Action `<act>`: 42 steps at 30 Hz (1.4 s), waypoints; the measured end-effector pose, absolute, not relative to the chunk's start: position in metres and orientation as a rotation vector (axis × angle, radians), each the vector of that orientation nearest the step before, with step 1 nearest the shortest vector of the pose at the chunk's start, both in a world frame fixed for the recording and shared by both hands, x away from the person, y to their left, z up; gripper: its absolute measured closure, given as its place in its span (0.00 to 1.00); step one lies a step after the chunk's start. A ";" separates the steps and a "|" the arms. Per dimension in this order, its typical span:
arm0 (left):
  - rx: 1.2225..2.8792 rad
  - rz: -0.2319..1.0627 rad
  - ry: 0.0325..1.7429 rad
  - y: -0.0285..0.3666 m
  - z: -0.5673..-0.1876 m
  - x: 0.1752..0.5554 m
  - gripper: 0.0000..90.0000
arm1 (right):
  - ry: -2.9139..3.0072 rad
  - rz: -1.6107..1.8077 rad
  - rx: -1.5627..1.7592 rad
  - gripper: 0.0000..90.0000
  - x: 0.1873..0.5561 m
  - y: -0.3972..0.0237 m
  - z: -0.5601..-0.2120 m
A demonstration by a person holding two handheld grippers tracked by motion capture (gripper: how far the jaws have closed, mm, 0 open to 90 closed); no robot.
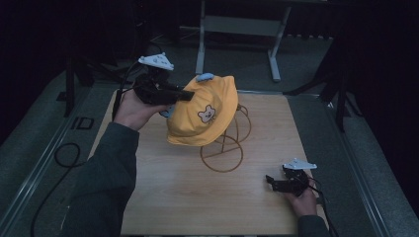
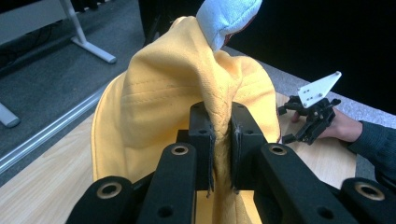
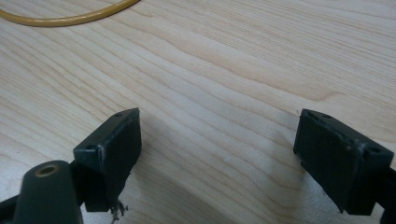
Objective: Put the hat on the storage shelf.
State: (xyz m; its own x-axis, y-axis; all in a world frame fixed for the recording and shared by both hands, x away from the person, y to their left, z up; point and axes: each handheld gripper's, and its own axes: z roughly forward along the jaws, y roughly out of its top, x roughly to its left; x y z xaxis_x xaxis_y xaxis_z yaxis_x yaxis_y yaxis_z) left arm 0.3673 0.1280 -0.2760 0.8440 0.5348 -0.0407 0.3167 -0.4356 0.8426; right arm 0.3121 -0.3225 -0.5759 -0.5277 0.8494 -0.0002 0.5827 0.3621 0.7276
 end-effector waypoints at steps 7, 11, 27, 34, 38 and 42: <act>2.076 0.310 0.609 0.115 -0.274 0.367 0.90 | 2.251 0.972 1.250 0.17 0.312 -0.323 -0.576; 2.075 0.311 0.607 0.107 -0.274 0.369 0.90 | 2.251 0.972 1.249 0.17 0.312 -0.323 -0.576; 2.087 0.335 0.623 0.071 -0.285 0.386 0.88 | 2.251 0.973 1.256 0.17 0.312 -0.322 -0.576; 2.086 0.336 0.645 0.058 -0.296 0.396 0.86 | 2.251 0.974 1.255 0.17 0.312 -0.322 -0.576; 2.092 0.340 0.656 0.050 -0.302 0.398 0.85 | 2.251 0.974 1.256 0.17 0.312 -0.322 -0.576; 2.092 0.341 0.661 0.043 -0.306 0.400 0.84 | 2.250 0.976 1.256 0.17 0.312 -0.322 -0.576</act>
